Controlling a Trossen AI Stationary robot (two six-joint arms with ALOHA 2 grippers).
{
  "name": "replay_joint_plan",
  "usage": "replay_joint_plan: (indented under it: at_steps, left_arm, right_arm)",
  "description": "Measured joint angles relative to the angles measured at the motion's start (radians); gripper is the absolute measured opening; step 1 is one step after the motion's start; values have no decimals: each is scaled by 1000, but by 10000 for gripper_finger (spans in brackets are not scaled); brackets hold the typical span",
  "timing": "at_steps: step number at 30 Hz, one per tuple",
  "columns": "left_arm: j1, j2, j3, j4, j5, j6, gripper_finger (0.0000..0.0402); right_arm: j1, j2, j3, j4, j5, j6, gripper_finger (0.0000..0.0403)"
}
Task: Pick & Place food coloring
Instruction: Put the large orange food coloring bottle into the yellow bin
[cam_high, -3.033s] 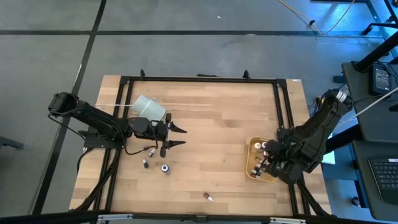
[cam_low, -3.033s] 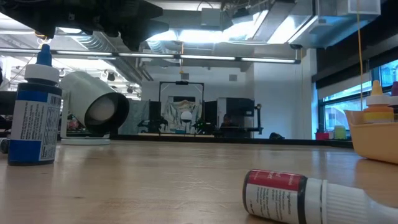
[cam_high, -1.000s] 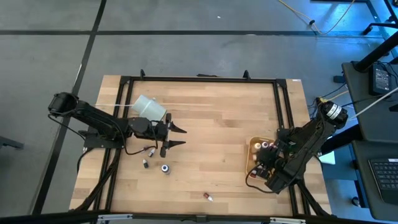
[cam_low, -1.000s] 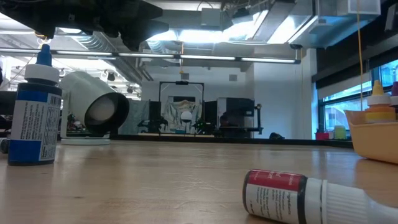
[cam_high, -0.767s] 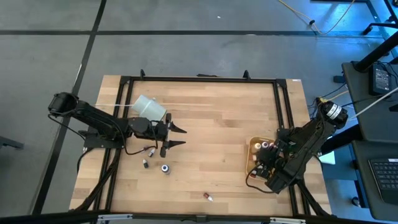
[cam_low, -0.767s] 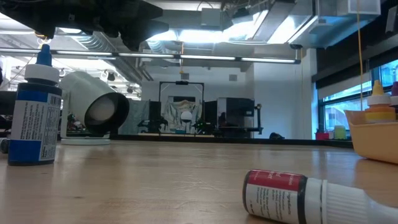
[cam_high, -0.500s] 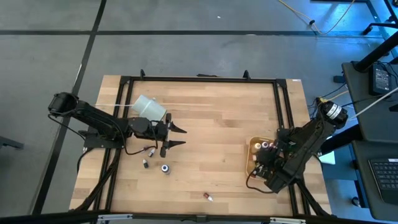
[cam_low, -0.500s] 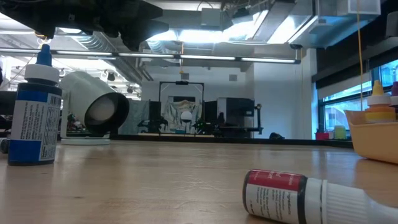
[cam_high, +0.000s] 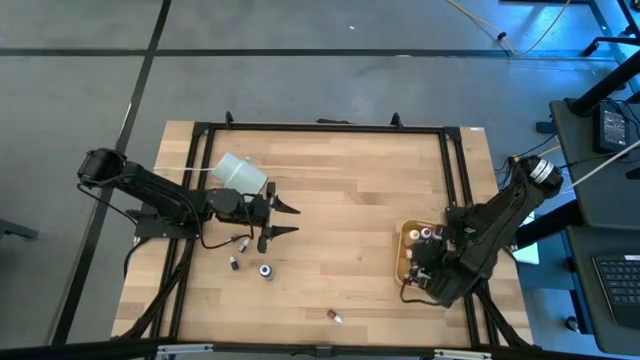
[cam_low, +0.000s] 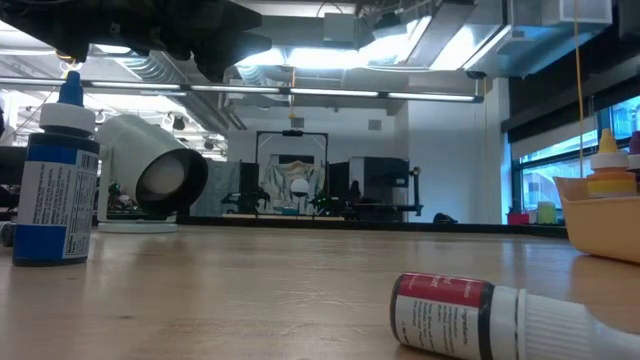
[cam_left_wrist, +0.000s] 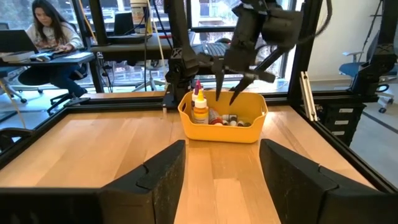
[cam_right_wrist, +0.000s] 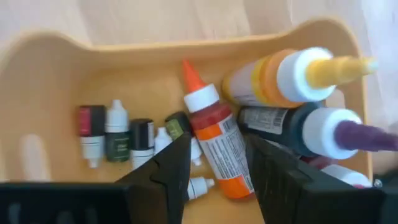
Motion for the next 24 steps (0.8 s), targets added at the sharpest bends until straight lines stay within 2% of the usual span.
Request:
replay_joint_plan:
  at_steps: [3,7,10,14,17,24]
  left_arm:
    - [0,0,0,0,0,0,201]
    - [0,0,0,0,2,0,204]
    - [0,0,0,0,2,-1,205]
    - [0,0,0,0,4,-1,203]
    - [0,0,0,-1,4,-1,203]
    - [0,0,0,-2,4,0,204]
  right_arm:
    - [-1,-86,0,19,47,-21,151]
    - [-3,-142,-38,142,48,-130,140]
    - [-13,-145,-59,157,36,-175,132]
    - [-12,-146,-60,152,98,-177,123]
    - [-12,-146,-60,154,107,-152,119]
    - [-12,-146,-60,157,49,-153,125]
